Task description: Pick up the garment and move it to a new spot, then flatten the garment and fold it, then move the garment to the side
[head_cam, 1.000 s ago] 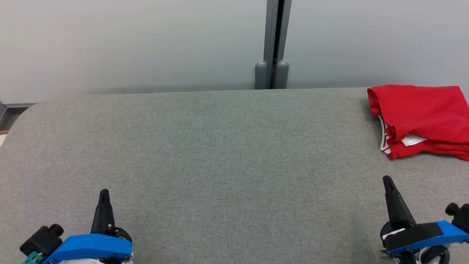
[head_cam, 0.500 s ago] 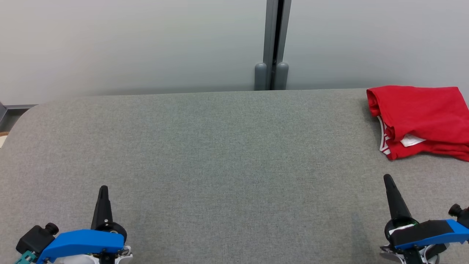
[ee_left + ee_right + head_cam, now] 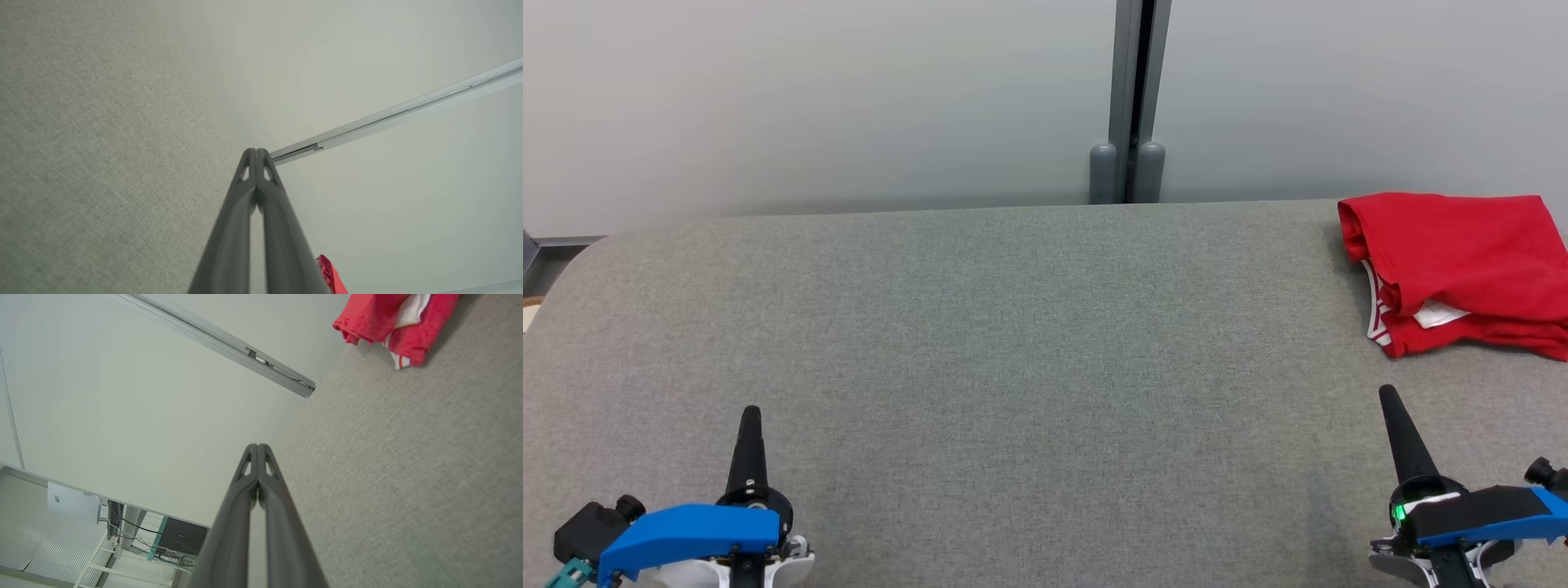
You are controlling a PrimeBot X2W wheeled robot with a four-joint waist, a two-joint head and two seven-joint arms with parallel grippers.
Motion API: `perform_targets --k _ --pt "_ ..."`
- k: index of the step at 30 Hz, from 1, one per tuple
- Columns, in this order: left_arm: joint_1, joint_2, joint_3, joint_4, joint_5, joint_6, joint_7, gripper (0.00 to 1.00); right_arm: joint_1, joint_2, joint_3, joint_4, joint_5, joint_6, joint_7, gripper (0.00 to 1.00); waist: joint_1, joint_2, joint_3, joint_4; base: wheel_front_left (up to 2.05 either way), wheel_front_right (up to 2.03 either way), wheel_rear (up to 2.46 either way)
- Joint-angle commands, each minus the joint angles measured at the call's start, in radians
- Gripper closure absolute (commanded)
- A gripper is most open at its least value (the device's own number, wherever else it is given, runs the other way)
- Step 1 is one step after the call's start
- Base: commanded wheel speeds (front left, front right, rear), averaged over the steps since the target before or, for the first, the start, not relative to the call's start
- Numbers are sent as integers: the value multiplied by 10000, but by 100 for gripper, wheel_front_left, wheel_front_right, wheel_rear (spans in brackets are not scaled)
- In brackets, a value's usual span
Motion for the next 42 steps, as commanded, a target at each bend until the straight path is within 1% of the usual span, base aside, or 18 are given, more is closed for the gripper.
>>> perform_targets --k 1,22,42 --pt "-224 2 51 -119 -281 -76 90 100 -249 -47 -33 -16 328 3 51 100 -1 -1 -6 -1 0 0 0" --pt "-379 -4 234 -119 -2181 -168 584 100 -392 -53 -91 261 2310 3 309 100 -1 -1 -81 -15 0 0 0" --pt "-514 -11 350 -122 -3629 -222 968 100 -485 -56 -136 467 3844 4 517 100 -1 -1 -149 -28 0 0 0"
